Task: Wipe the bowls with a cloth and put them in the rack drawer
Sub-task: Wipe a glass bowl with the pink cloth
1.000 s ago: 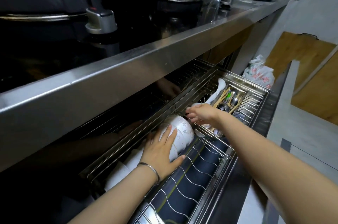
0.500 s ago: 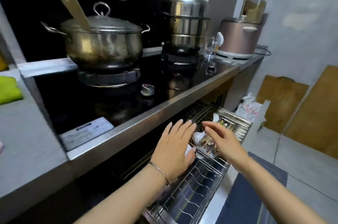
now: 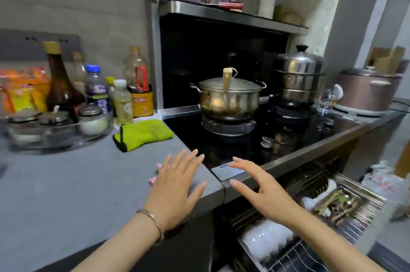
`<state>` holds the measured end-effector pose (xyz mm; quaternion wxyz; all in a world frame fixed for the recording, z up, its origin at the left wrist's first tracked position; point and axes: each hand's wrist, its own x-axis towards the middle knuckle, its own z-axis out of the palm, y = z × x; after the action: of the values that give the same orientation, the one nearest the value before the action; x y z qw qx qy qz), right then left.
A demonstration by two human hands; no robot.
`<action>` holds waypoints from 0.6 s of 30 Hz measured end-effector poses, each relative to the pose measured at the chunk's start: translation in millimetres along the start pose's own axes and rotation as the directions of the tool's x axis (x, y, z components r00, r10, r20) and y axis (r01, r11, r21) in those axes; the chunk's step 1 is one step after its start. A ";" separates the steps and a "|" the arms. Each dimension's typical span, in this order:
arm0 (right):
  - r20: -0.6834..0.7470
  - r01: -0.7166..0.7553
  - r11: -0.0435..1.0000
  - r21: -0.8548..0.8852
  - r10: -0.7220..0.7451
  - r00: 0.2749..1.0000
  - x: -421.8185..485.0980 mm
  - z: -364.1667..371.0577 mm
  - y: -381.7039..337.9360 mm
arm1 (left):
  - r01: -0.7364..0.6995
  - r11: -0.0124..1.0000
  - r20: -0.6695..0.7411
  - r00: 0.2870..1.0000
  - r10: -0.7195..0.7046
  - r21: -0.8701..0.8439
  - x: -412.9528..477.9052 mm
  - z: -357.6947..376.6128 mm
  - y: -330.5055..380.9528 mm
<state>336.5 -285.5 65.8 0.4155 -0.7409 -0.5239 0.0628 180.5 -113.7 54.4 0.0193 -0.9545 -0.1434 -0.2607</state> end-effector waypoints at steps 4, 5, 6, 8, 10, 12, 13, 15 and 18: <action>0.114 0.050 0.999 -0.015 -0.048 0.992 19.6 37.3 -28.5 | 0.153 0.983 0.094 0.985 -0.144 -0.097 -21.5 -20.3 -35.9; 0.133 0.055 0.998 -0.019 -0.052 0.990 23.5 45.2 -34.1 | 0.187 0.975 0.116 0.978 -0.173 -0.121 -25.9 -24.6 -42.1; 0.148 0.064 0.998 -0.025 -0.059 0.987 27.5 52.6 -38.8 | 0.217 0.967 0.125 0.972 -0.201 -0.132 -29.3 -29.1 -47.2; 0.173 0.062 0.998 -0.024 -0.057 0.983 36.8 64.7 -46.2 | 0.287 0.951 0.145 0.952 -0.269 -0.117 -32.4 -34.8 -57.0; 0.191 0.043 0.999 -0.029 -0.037 0.981 48.2 74.7 -49.7 | 0.359 0.931 0.174 0.923 -0.344 -0.063 -30.1 -33.7 -65.9; 0.196 0.036 0.998 -0.051 -0.025 0.980 59.4 82.2 -51.6 | 0.421 0.907 0.170 0.896 -0.409 -0.036 -25.2 -30.2 -72.2; 0.198 0.027 0.998 -0.059 -0.015 0.980 63.7 85.0 -53.0 | 0.452 0.891 0.185 0.879 -0.439 -0.034 -22.3 -29.1 -74.1; 0.202 0.005 0.999 -0.039 0.003 0.979 70.2 89.1 -55.8 | 0.501 0.865 0.238 0.845 -0.480 -0.036 -16.0 -24.8 -75.5; 0.217 -0.007 1.000 -0.005 0.008 0.976 74.1 93.6 -53.8 | 0.548 0.835 0.272 0.812 -0.516 -0.048 -5.2 -19.5 -71.6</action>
<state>280.9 -166.9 67.2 0.3539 -0.7325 -0.5635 0.1439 146.3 -48.7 65.9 -0.1320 -0.9002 -0.3897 -0.1427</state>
